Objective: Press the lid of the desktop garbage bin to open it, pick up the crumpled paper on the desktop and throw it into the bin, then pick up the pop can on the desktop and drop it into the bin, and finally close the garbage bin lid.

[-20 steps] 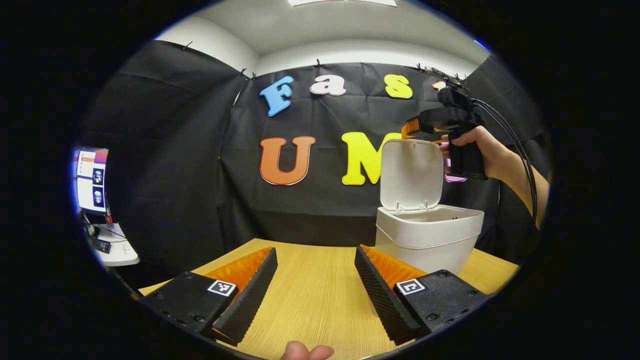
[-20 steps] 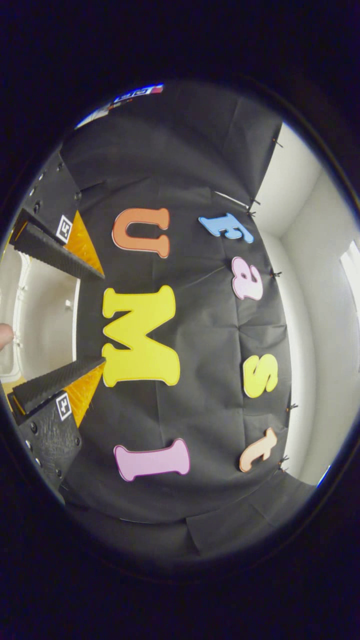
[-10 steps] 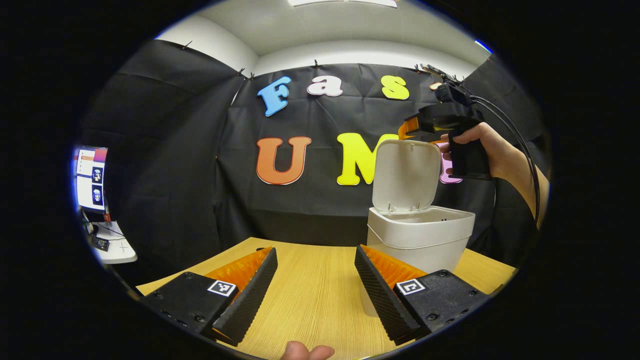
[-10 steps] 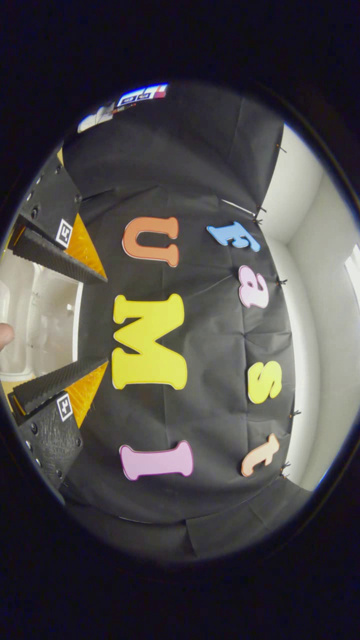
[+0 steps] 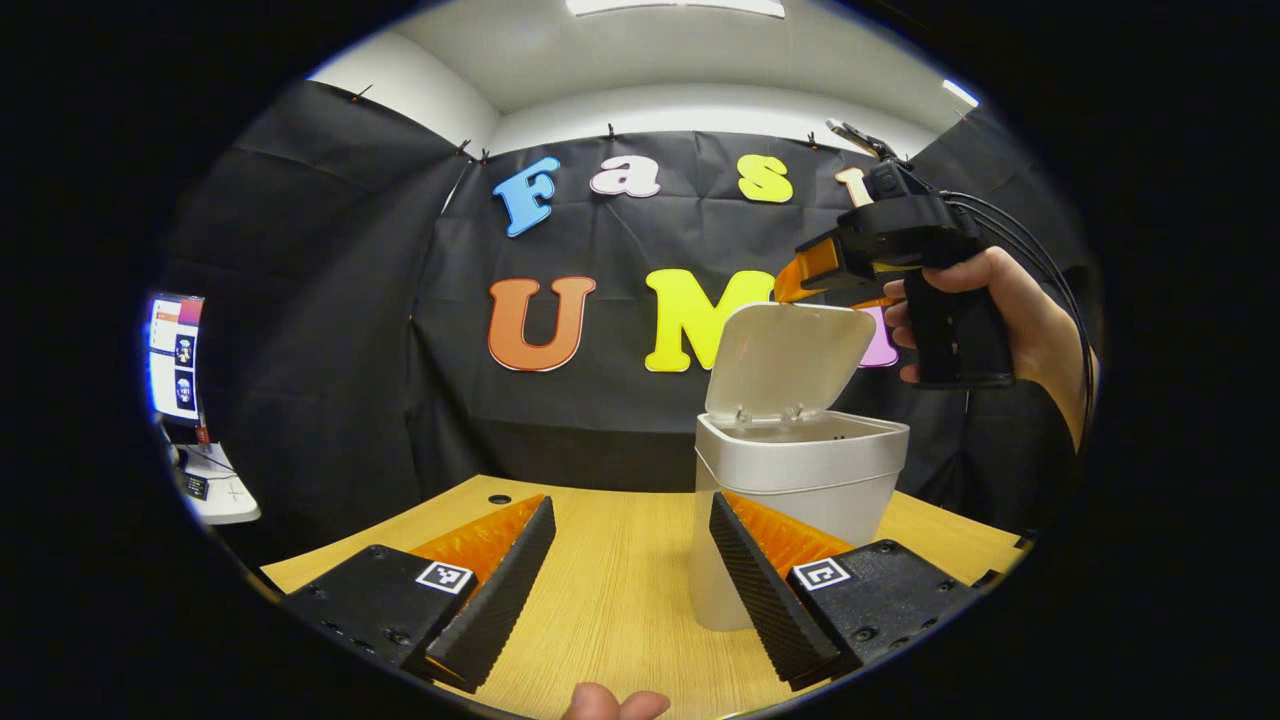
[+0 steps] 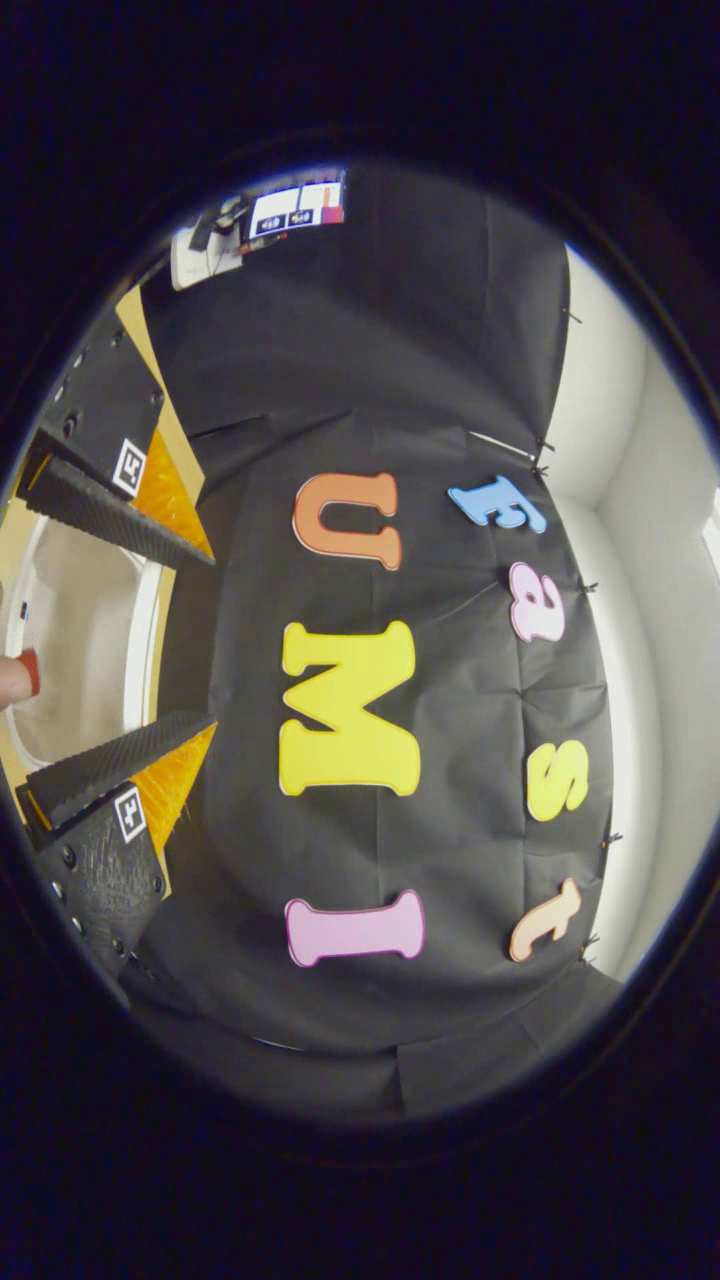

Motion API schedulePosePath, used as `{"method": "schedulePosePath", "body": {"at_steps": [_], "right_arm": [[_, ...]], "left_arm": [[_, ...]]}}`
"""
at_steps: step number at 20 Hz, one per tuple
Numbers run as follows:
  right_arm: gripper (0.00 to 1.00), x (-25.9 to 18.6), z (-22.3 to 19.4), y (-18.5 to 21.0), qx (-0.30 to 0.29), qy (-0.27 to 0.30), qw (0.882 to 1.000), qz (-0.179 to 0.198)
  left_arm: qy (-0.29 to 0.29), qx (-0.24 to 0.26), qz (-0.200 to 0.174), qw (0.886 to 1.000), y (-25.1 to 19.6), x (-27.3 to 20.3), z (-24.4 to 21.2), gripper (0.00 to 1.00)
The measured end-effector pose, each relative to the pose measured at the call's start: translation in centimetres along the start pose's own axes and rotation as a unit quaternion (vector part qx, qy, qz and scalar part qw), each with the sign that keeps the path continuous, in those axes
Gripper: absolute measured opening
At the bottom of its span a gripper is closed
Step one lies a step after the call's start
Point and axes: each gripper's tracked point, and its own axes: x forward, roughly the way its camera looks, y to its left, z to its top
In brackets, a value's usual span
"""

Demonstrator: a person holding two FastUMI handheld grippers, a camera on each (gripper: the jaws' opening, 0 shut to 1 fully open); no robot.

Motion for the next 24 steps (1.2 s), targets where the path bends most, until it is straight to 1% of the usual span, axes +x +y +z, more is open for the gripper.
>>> {"method": "schedulePosePath", "body": {"at_steps": [3, 5, 7, 10, 12, 14, 15, 17, 20, 24], "right_arm": [[0.89, -1.0, -1.7, 0.5, -0.002, 0.007, 1.0, 0.003], [0.89, -1.7, -2.7, 0.9, 0.006, 0.011, 1.0, 0.008], [0.89, -2.2, -3.8, 0.5, 0.011, 0.014, 1.0, 0.004], [0.89, -2.5, -6.2, 0.1, 0.016, 0.04, 0.999, 0.0], [0.92, -2.6, -6.9, -0.6, 0.009, 0.039, 0.999, -0.011], [0.92, -2.7, -8.3, -1.2, 0.01, 0.042, 0.999, -0.02], [0.93, -2.6, -9.2, -1.2, 0.011, 0.049, 0.999, -0.021], [0.93, -2.8, -10.5, -1.1, 0.009, 0.064, 0.998, -0.024], [0.94, -2.9, -10.7, -1.2, 0.003, 0.061, 0.998, -0.031], [0.94, -2.9, -11.5, -1.1, -0.006, 0.067, 0.997, -0.039]], "left_arm": [[0.001, -0.001, -0.003, 1.0, -0.4, -0.3, -0.3, 1.0], [0.003, 0.005, -0.004, 1.0, -0.7, -0.6, -0.7, 1.0], [0.001, 0.004, -0.009, 1.0, -1.2, -0.7, -1.0, 1.0], [0.005, 0.003, -0.018, 1.0, -1.9, -0.7, -1.6, 1.0], [0.001, 0.002, -0.019, 1.0, -2.0, -0.6, -1.5, 1.0], [-0.009, -0.003, -0.016, 1.0, -2.2, -0.7, -1.2, 1.0], [-0.012, -0.004, -0.016, 1.0, -2.3, -0.7, -1.1, 1.0], [-0.014, -0.005, -0.018, 1.0, -2.5, -0.5, -1.3, 1.0], [-0.014, 0.005, -0.026, 1.0, -2.9, -0.4, -1.8, 1.0], [-0.007, 0.014, -0.037, 0.999, -3.1, -0.4, -2.5, 1.0]]}}
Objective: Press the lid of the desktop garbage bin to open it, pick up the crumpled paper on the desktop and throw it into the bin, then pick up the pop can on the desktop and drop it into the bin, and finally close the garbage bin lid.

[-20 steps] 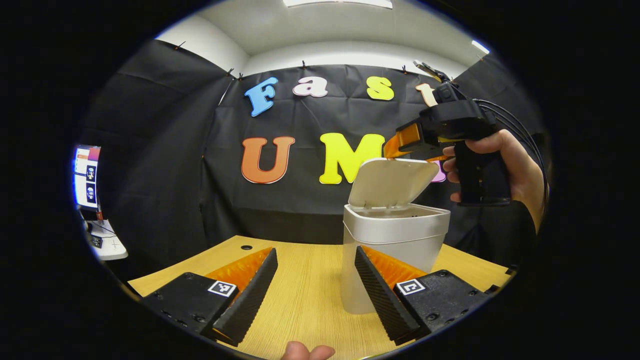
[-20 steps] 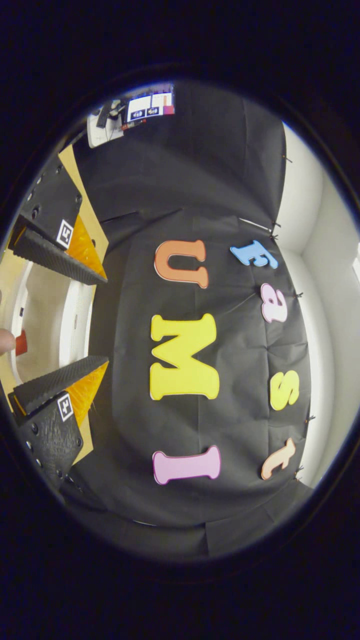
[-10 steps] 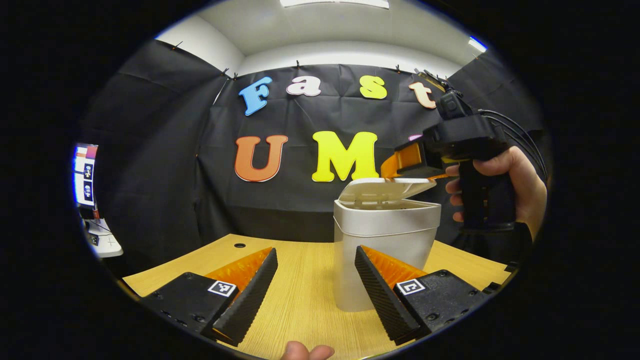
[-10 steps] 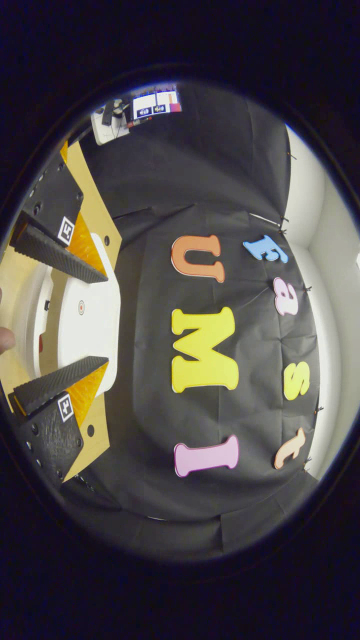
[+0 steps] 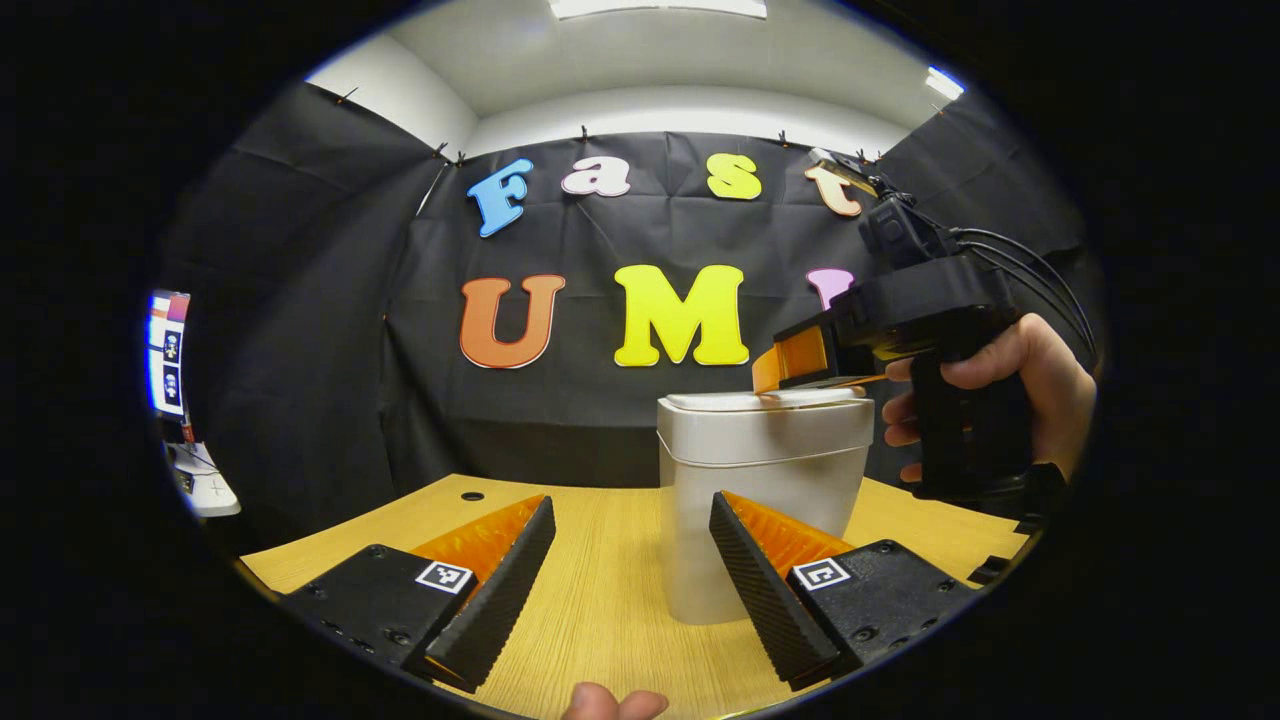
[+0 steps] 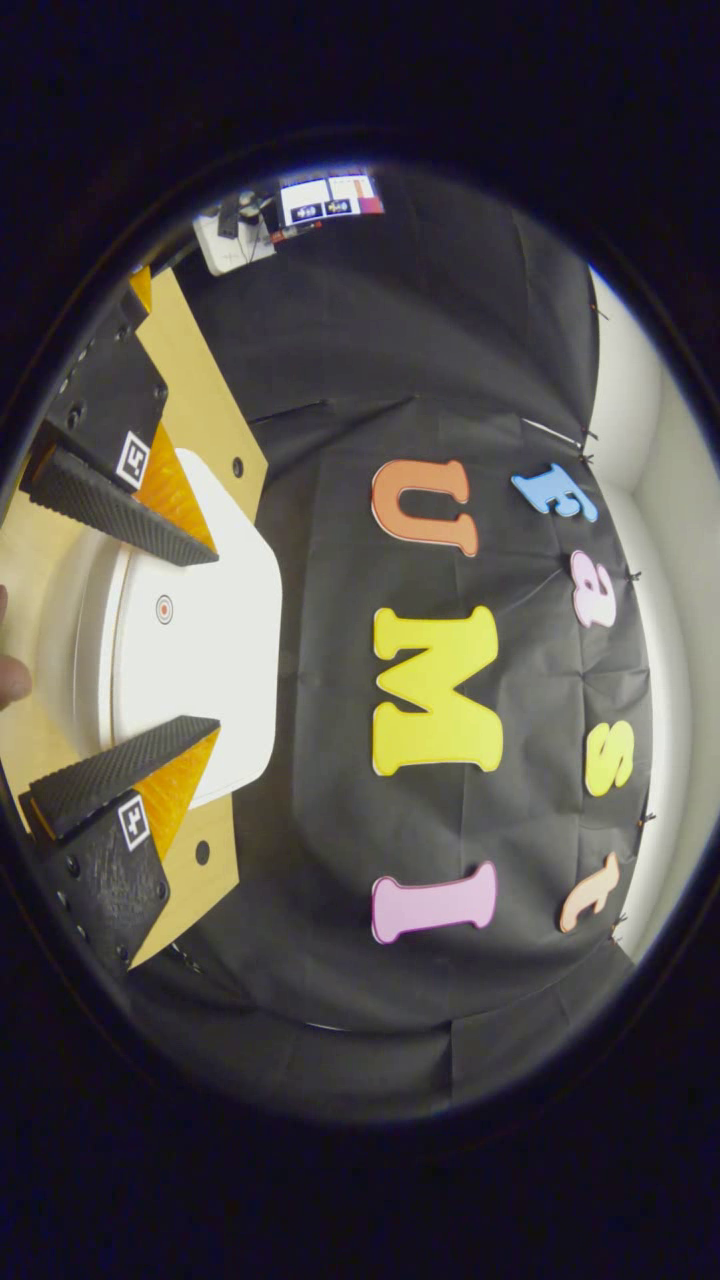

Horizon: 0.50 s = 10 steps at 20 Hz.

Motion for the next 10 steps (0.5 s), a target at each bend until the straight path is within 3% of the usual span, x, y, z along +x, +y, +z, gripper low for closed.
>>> {"method": "schedulePosePath", "body": {"at_steps": [10], "right_arm": [[0.96, -0.1, -0.3, -0.1, 0.01, -0.022, 1.0, -0.007]], "left_arm": [[0.021, -0.022, -0.036, 0.999, -2.0, 0.2, -1.8, 1.0]]}}
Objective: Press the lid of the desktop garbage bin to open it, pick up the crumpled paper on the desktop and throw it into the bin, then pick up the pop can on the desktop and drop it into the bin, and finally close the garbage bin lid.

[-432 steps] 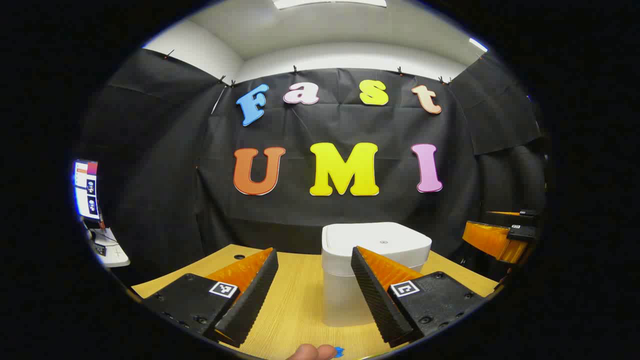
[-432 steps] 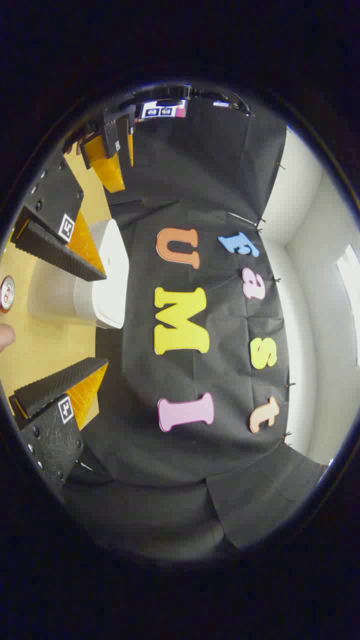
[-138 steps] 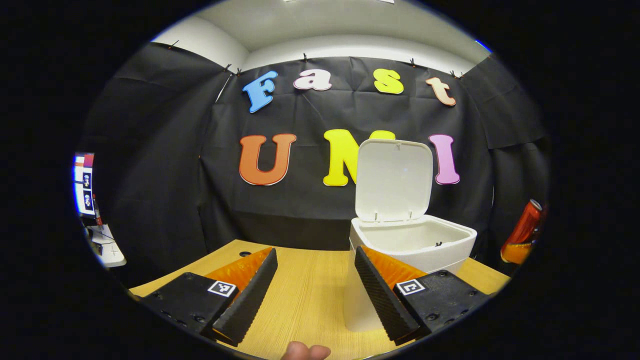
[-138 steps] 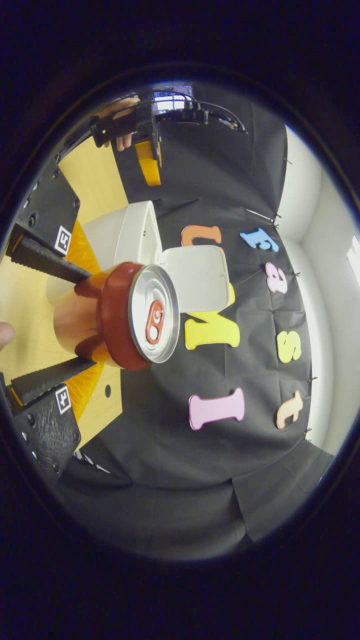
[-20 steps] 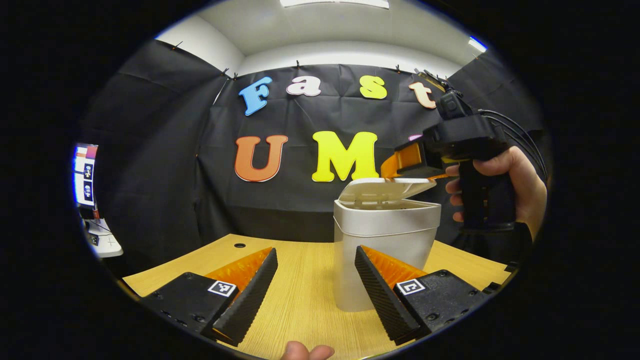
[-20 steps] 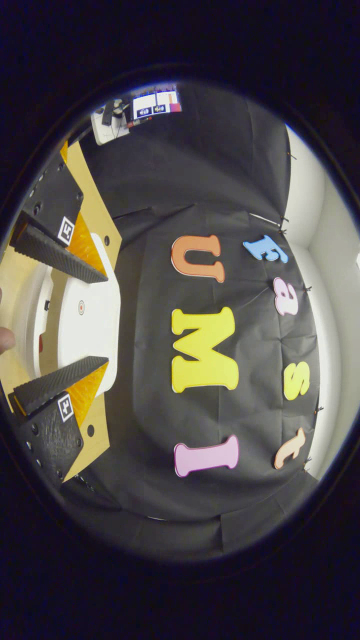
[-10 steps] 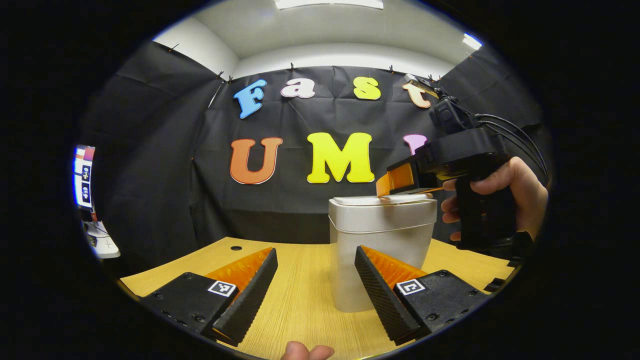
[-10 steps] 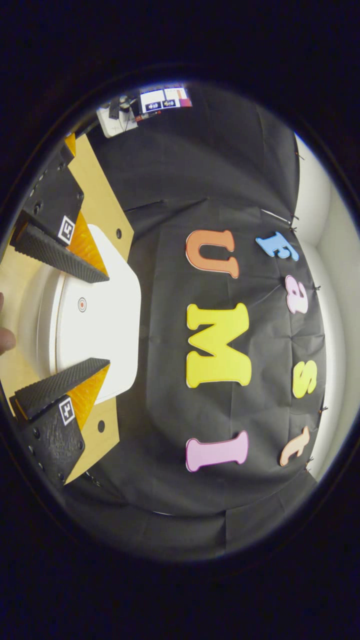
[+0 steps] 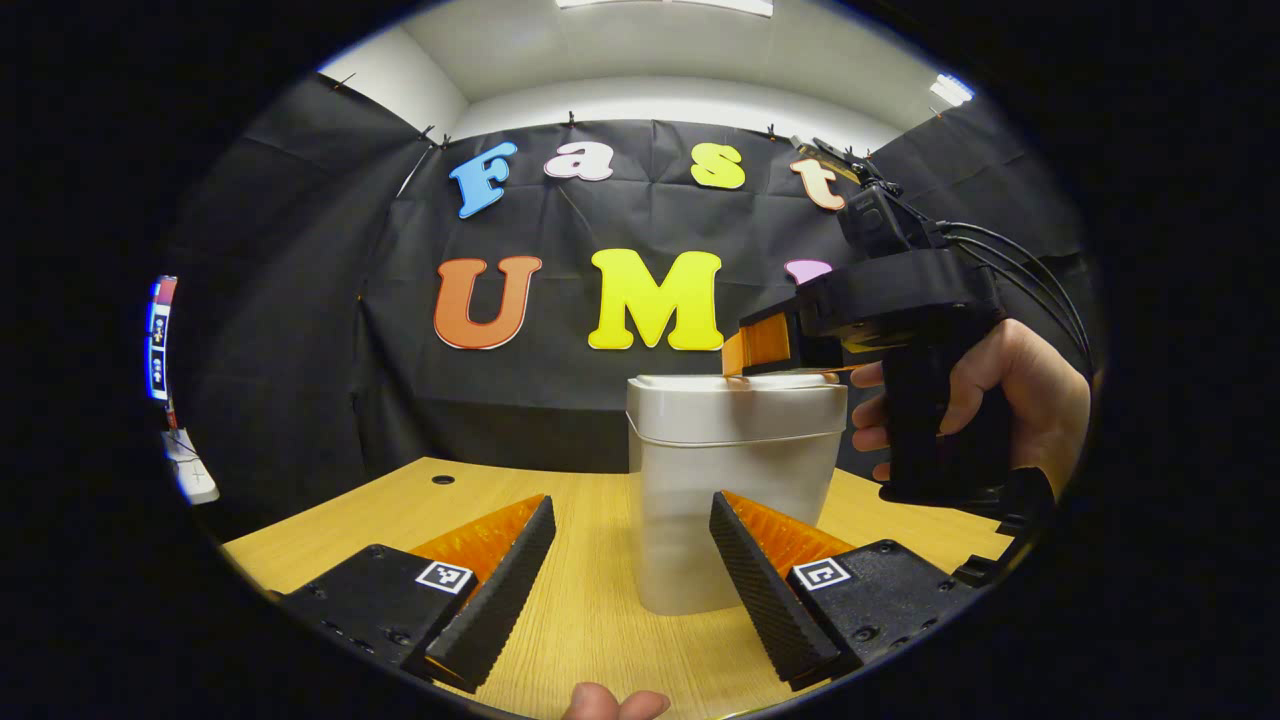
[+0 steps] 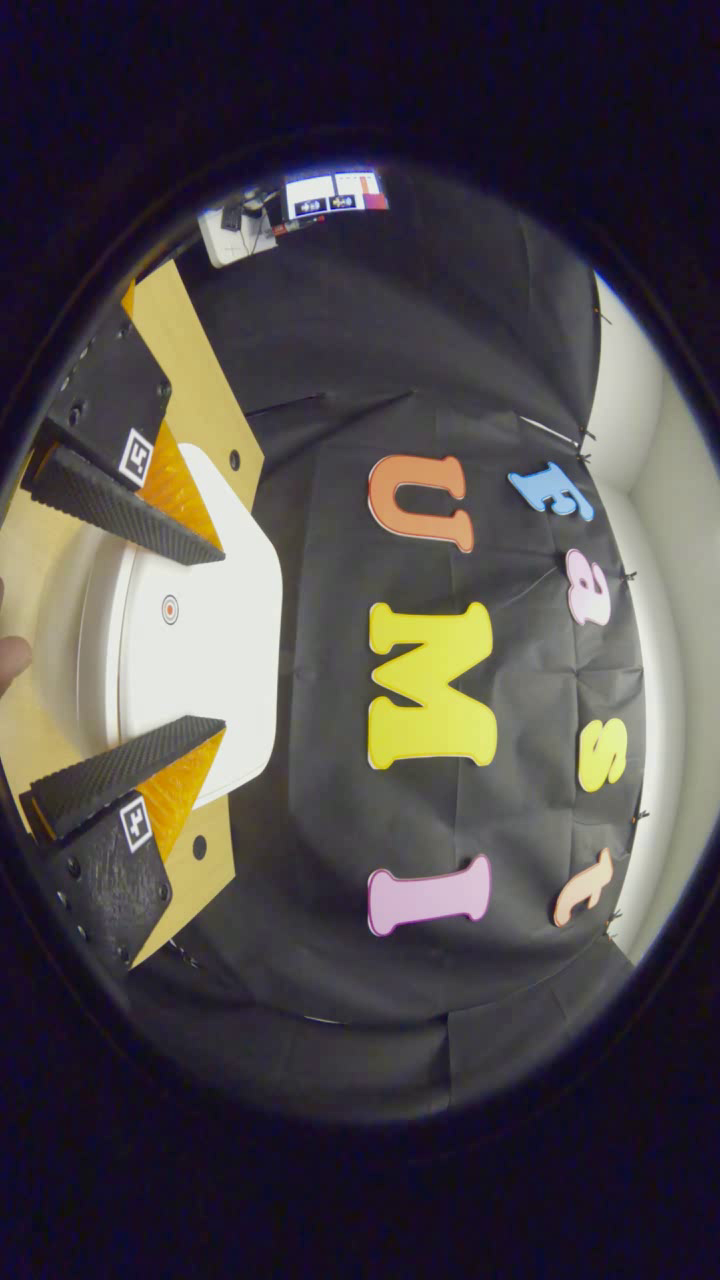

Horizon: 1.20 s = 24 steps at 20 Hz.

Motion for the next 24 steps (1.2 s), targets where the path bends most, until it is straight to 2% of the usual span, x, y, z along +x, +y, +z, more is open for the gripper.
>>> {"method": "schedulePosePath", "body": {"at_steps": [6, 11, 15, 18, 24], "right_arm": [[0.97, 0.1, -0.9, -0.1, -0.019, -0.016, 1.0, 0.002], [0.98, 0.0, -1.1, -0.1, -0.017, -0.018, 1.0, -0.004], [0.95, -0.3, 0.1, 0.0, 0.017, -0.055, 0.998, -0.015], [0.94, -1.0, 0.9, 0.5, 0.04, -0.08, 0.996, -0.006], [0.96, -5.7, 1.3, -2.1, 0.029, -0.134, 0.99, -0.02]], "left_arm": [[0.015, 0.013, 0.007, 1.0, 1.6, 0.9, -1.4, 1.0], [0.029, -0.007, 0.01, 1.0, 3.0, 1.1, -2.0, 1.0], [0.02, 0.011, 0.008, 1.0, 2.5, 0.6, -1.0, 1.0], [0.008, 0.013, 0.014, 1.0, 2.8, 0.3, -0.4, 1.0], [-0.012, 0.009, 0.028, 1.0, 3.8, -0.5, 1.1, 1.0]]}}
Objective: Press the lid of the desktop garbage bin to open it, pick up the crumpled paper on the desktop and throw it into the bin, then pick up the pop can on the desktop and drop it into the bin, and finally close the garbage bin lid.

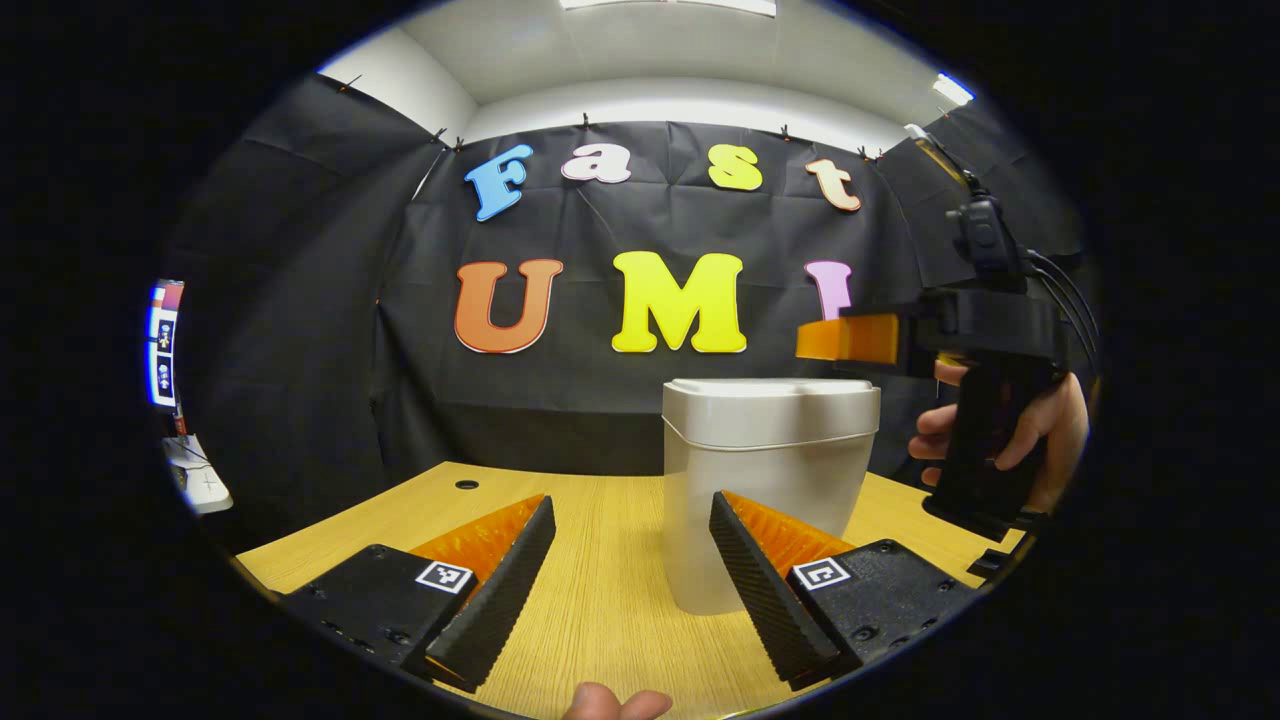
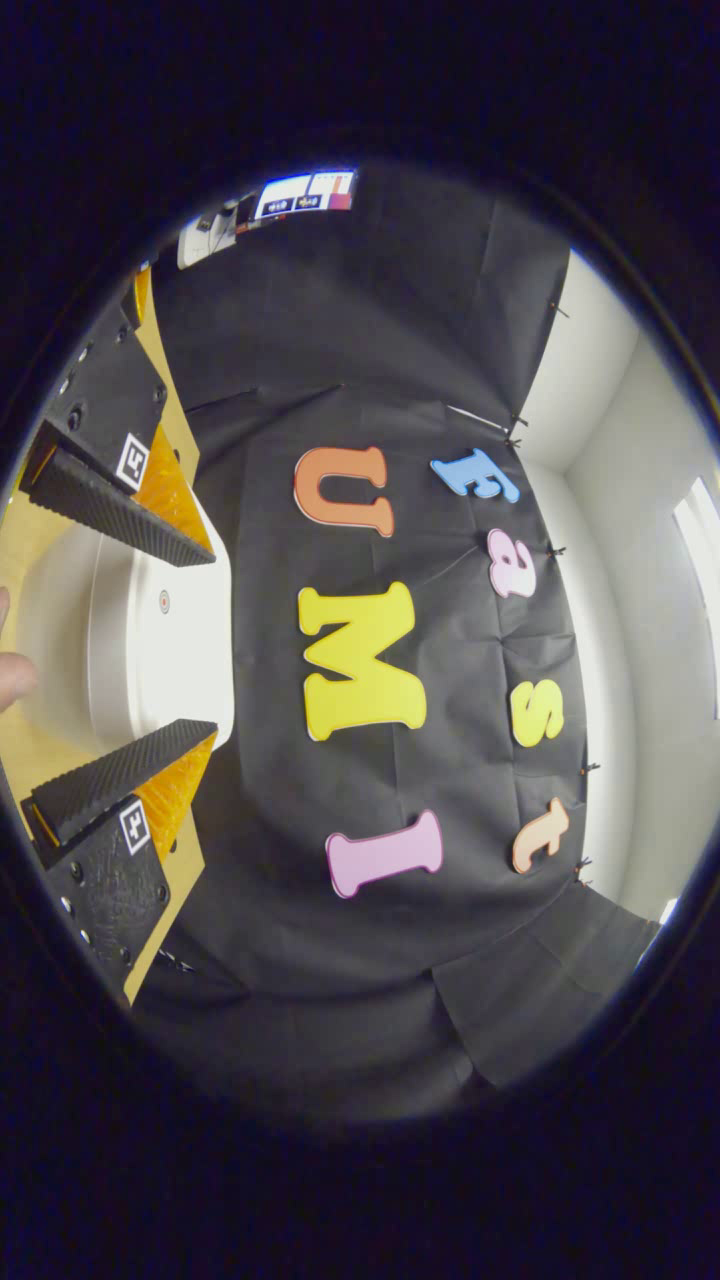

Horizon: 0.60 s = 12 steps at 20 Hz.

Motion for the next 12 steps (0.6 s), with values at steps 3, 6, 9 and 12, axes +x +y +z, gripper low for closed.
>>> {"method": "schedulePosePath", "body": {"at_steps": [3, 6, 9, 12], "right_arm": [[0.95, -3.4, -0.7, -1.9, -0.008, -0.019, 1.0, -0.019], [0.95, -6.6, -3.0, -4.1, -0.027, -0.014, 0.998, -0.052], [0.96, -8.6, -5.3, -3.4, -0.035, -0.01, 0.997, -0.063], [0.95, -8.9, -5.4, -2.7, -0.052, -0.015, 0.997, -0.061]], "left_arm": [[0.002, 0.0, -0.003, 1.0, -0.5, 0.3, -0.3, 1.0], [0.005, 0.018, -0.004, 1.0, -1.1, 0.1, -0.4, 1.0], [-0.006, 0.037, -0.018, 0.999, -2.3, 0.0, 0.1, 1.0], [-0.006, 0.034, -0.022, 0.999, -2.5, -0.1, -0.1, 1.0]]}}
